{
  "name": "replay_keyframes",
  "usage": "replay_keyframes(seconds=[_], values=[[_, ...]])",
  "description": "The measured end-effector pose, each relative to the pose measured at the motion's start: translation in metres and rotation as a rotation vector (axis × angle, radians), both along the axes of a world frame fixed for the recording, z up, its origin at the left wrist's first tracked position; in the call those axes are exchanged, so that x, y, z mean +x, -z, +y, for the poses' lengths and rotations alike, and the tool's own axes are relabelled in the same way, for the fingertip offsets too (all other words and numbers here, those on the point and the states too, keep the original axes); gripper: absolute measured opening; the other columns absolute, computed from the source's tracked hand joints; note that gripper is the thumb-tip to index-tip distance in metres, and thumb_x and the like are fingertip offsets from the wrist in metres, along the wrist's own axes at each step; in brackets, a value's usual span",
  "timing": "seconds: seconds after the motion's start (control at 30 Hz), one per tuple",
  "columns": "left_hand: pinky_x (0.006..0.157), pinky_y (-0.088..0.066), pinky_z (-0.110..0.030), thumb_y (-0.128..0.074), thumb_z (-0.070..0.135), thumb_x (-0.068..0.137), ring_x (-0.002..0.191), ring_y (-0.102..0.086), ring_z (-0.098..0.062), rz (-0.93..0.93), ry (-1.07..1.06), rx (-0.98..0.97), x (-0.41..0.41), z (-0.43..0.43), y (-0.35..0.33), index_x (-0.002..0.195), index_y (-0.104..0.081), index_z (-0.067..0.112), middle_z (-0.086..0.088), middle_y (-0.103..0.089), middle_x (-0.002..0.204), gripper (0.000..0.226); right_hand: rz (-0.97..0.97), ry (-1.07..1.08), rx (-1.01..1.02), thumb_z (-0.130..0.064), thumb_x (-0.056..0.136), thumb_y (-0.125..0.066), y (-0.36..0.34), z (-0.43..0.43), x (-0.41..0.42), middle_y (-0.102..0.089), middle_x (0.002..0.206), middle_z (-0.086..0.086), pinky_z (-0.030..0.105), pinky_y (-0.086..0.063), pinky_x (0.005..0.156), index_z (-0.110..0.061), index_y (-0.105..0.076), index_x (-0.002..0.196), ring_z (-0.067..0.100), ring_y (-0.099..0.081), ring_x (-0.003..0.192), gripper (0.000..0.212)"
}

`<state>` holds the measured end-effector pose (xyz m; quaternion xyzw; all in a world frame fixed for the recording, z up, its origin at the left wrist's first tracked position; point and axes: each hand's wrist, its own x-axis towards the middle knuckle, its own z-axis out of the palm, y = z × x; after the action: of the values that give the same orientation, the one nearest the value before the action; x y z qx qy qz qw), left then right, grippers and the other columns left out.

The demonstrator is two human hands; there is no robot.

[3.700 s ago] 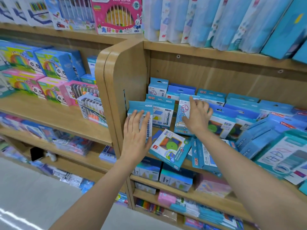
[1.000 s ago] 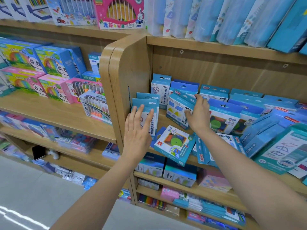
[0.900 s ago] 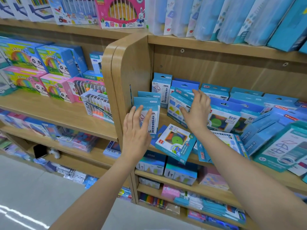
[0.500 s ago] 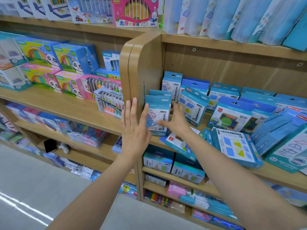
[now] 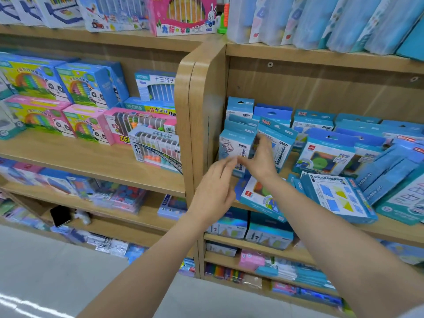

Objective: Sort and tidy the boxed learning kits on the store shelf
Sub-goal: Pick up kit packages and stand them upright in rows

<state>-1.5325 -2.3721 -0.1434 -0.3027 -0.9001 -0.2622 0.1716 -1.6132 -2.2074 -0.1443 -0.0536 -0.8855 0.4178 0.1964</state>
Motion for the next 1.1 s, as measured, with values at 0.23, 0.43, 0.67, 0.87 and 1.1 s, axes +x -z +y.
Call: replay_keyframes(seconds=[0.23,0.43,0.67,0.87,1.1], values=[[0.098,-0.04,-0.033,-0.052,0.023,0.096,0.13,-0.042,-0.03,-0.533,-0.108,0.115,-0.031,0.028,0.014,0.15,0.012,0.035,-0.014,0.003,0.16,0.084,-0.087,-0.075,-0.01,-0.015,0.067,-0.085,0.009,0.017,0.002,-0.046,0.133,0.01,0.04,-0.051,0.094,-0.023,-0.021,0.15,0.025,-0.055,0.117,0.105],[0.076,-0.045,-0.027,-0.051,0.019,0.096,0.11,-0.058,-0.031,-0.571,-0.132,0.161,-0.05,0.042,0.019,0.149,0.013,0.037,-0.015,0.019,0.158,0.085,0.038,-0.101,-0.065,0.0,0.072,-0.079,0.011,0.011,-0.017,-0.056,0.119,0.002,0.029,-0.056,0.079,-0.02,-0.034,0.144,0.015,-0.063,0.099,0.087],[0.094,-0.035,-0.02,-0.05,0.011,0.095,0.14,-0.027,-0.025,-0.523,-0.202,0.216,-0.063,0.054,0.018,0.153,0.003,0.029,-0.012,0.022,0.157,0.08,0.008,-0.218,-0.131,0.001,0.082,-0.067,0.006,0.02,-0.02,-0.061,0.124,0.006,0.036,-0.056,0.086,-0.013,-0.039,0.141,0.016,-0.064,0.102,0.066],[0.085,-0.032,-0.013,-0.052,0.009,0.094,0.105,-0.035,-0.001,-0.405,-0.223,0.244,-0.059,0.063,0.016,0.152,-0.012,0.013,-0.005,-0.012,0.147,0.07,0.42,0.093,0.24,-0.015,0.083,-0.065,-0.02,0.066,0.009,-0.053,0.121,0.003,0.034,-0.039,0.094,-0.016,-0.053,0.127,0.022,-0.047,0.113,0.045],[0.092,-0.027,-0.013,-0.052,0.012,0.094,0.132,-0.032,-0.014,-0.324,-0.179,0.24,-0.057,0.057,0.023,0.149,-0.026,0.018,-0.003,-0.022,0.152,0.06,0.214,0.18,0.229,-0.018,0.082,-0.07,-0.014,0.086,0.02,-0.041,0.14,0.009,0.037,-0.03,0.106,-0.012,-0.039,0.139,0.026,-0.037,0.13,0.065]])
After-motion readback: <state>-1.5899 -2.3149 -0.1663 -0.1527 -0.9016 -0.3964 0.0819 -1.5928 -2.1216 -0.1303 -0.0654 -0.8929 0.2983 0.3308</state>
